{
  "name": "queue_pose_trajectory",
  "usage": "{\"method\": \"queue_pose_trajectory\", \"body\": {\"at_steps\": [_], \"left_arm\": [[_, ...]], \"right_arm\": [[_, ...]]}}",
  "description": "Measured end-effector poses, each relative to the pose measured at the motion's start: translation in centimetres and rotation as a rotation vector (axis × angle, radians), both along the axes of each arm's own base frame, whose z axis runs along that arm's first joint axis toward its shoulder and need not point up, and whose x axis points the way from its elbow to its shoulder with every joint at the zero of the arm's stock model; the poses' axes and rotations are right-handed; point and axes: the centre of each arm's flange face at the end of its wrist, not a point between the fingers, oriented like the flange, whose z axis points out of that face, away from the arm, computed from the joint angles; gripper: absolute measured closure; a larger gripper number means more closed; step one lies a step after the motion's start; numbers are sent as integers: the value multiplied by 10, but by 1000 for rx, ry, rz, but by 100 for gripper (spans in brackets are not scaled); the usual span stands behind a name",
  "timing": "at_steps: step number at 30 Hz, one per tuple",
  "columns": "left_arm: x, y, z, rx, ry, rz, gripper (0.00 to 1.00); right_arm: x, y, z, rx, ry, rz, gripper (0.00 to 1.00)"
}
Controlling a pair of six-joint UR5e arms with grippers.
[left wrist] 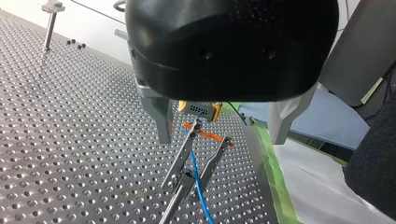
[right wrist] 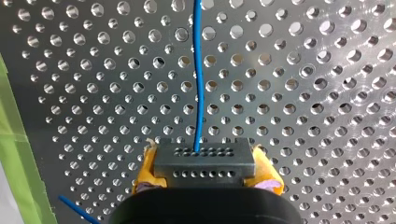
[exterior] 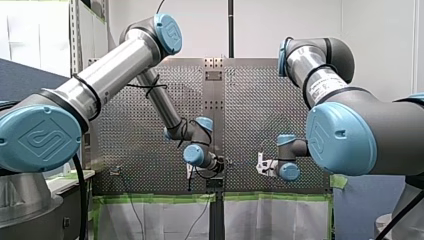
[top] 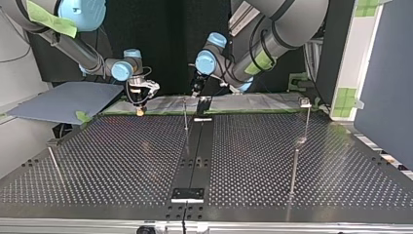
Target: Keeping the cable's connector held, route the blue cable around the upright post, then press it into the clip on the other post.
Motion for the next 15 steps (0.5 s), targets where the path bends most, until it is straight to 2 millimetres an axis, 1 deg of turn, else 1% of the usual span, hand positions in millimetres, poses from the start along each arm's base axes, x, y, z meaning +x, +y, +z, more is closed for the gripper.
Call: {"method": "queue_pose_trajectory", "body": {"at_steps": [15], "left_arm": [[7, 6, 1, 1, -7, 12, 0]], "right_arm": [[1, 1, 0, 0, 2, 2, 100]]}}
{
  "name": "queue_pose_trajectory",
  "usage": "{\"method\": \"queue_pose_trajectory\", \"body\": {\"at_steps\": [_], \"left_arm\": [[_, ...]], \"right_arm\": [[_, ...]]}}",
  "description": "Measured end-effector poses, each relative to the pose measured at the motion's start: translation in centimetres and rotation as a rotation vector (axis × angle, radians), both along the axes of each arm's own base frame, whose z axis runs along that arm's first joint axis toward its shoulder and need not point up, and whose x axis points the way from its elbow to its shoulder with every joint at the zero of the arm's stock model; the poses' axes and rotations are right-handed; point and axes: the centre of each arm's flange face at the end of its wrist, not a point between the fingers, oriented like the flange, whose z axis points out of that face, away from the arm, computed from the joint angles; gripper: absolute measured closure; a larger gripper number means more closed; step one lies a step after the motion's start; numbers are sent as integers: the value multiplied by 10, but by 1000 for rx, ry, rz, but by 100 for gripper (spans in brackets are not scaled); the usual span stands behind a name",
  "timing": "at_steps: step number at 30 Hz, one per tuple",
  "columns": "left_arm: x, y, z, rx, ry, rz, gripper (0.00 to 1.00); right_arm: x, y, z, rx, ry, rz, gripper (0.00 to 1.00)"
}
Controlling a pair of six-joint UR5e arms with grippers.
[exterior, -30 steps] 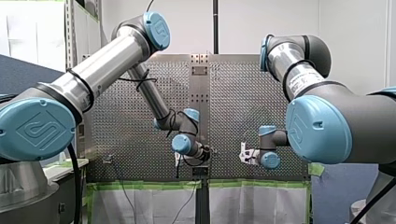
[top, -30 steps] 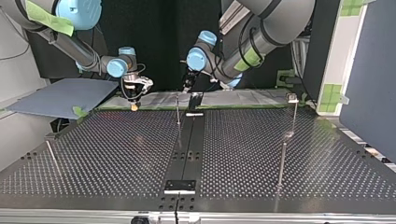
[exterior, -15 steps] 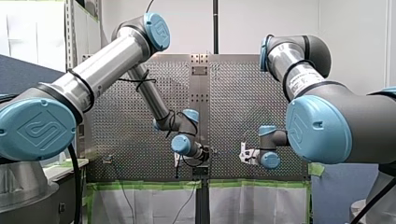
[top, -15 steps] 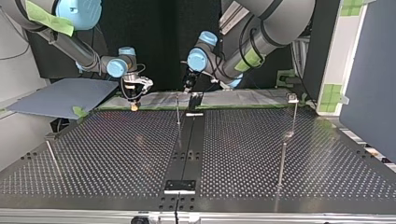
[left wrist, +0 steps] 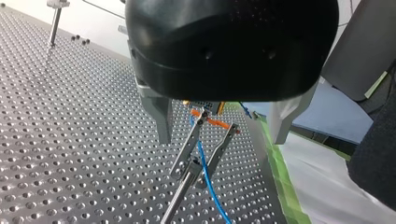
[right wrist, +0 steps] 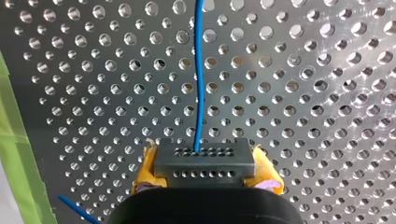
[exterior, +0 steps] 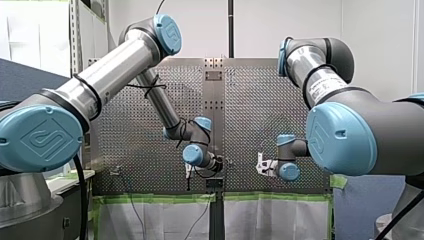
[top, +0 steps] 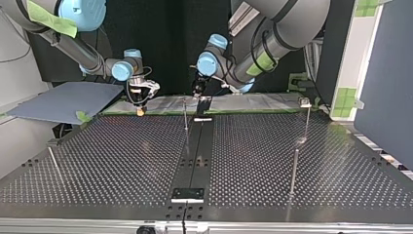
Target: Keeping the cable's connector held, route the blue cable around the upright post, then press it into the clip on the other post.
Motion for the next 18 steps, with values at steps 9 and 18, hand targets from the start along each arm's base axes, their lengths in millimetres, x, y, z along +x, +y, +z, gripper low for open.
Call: {"method": "queue_pose_trajectory", "body": {"at_steps": [9, 18], "left_arm": [[-4, 7, 19, 79, -9, 21, 0], [-21, 17, 42, 83, -34, 77, 0]], "right_arm": [[0, 0, 0, 3, 2, 0, 100], [-1, 1, 1, 17, 6, 3, 100]]}}
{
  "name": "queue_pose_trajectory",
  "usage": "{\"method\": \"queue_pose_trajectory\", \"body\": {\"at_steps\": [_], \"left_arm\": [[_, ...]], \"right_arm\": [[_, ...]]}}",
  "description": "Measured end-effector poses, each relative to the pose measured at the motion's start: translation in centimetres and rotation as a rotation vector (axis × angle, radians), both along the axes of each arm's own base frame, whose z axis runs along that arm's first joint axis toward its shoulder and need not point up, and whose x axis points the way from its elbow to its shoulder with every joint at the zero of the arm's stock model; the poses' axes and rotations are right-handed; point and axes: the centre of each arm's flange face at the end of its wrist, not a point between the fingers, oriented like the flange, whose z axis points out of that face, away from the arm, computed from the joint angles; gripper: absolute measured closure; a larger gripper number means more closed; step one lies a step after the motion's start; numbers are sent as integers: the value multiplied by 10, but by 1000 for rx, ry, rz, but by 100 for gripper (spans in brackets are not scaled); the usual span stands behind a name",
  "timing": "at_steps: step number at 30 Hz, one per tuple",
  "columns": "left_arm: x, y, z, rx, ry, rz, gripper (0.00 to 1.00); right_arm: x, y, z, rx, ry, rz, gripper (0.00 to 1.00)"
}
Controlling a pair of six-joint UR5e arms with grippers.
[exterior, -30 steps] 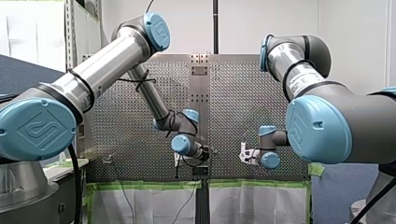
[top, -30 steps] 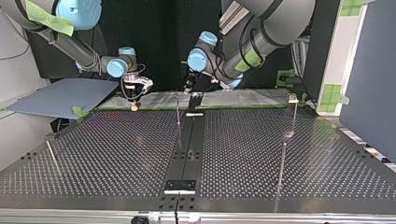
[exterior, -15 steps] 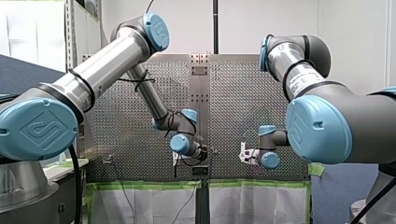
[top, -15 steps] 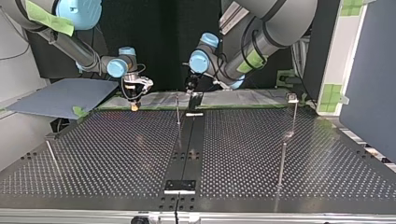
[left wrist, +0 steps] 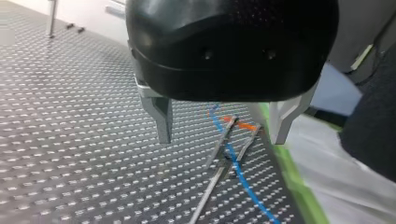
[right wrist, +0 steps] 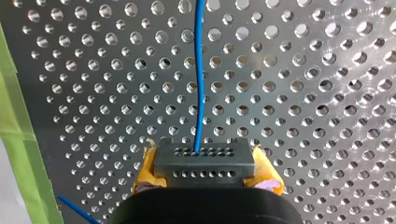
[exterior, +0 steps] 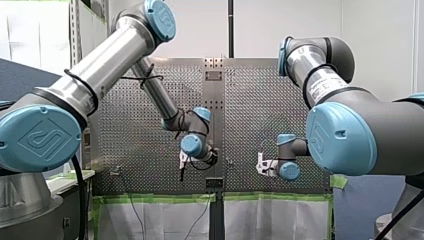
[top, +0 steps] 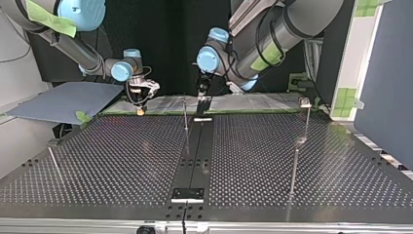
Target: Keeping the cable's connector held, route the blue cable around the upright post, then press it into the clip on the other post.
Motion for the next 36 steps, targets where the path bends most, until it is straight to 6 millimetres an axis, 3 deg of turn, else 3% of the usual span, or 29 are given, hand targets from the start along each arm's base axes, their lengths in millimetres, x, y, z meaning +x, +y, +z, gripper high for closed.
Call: {"method": "queue_pose_trajectory", "body": {"at_steps": [13, 36], "left_arm": [[-31, 18, 30, -95, 9, 63, 0], [-97, 64, 69, -56, 28, 123, 0]], "right_arm": [[1, 1, 3, 11, 0, 8, 100], [1, 0, 10, 9, 0, 12, 100]]}}
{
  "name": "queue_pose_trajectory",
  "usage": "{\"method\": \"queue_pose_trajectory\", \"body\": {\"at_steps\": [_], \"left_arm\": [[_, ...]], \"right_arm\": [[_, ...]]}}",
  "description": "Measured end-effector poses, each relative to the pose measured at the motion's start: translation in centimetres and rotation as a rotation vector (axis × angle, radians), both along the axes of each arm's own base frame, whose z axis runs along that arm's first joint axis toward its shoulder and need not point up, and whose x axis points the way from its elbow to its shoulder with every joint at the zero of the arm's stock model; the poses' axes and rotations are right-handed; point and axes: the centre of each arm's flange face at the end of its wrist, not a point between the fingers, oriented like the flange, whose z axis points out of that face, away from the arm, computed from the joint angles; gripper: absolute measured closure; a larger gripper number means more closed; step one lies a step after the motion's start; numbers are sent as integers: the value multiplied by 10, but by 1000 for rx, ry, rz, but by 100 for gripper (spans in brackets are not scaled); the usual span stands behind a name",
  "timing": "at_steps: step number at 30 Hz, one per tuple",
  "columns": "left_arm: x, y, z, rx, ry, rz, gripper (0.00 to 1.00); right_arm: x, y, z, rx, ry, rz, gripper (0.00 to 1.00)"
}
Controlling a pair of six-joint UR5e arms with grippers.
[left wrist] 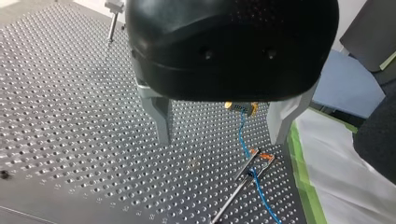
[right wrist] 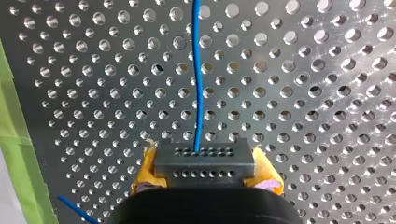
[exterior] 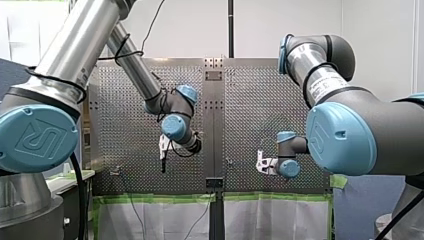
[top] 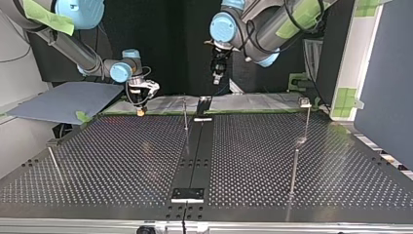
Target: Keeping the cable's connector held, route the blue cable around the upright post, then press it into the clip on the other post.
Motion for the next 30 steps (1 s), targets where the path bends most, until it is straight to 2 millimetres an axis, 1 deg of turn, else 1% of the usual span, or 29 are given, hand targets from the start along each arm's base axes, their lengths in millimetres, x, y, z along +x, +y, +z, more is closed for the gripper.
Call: {"method": "queue_pose_trajectory", "body": {"at_steps": [11, 20, 30], "left_arm": [[-28, 25, 16, 3, -20, 44, 0], [-48, 38, 26, 16, -34, 43, 0], [-52, 39, 55, -16, -96, 37, 0]], "right_arm": [[0, 1, 2, 11, 11, 1, 100], [-1, 4, 0, 22, 23, 3, 100], [3, 7, 3, 23, 33, 23, 100]]}}
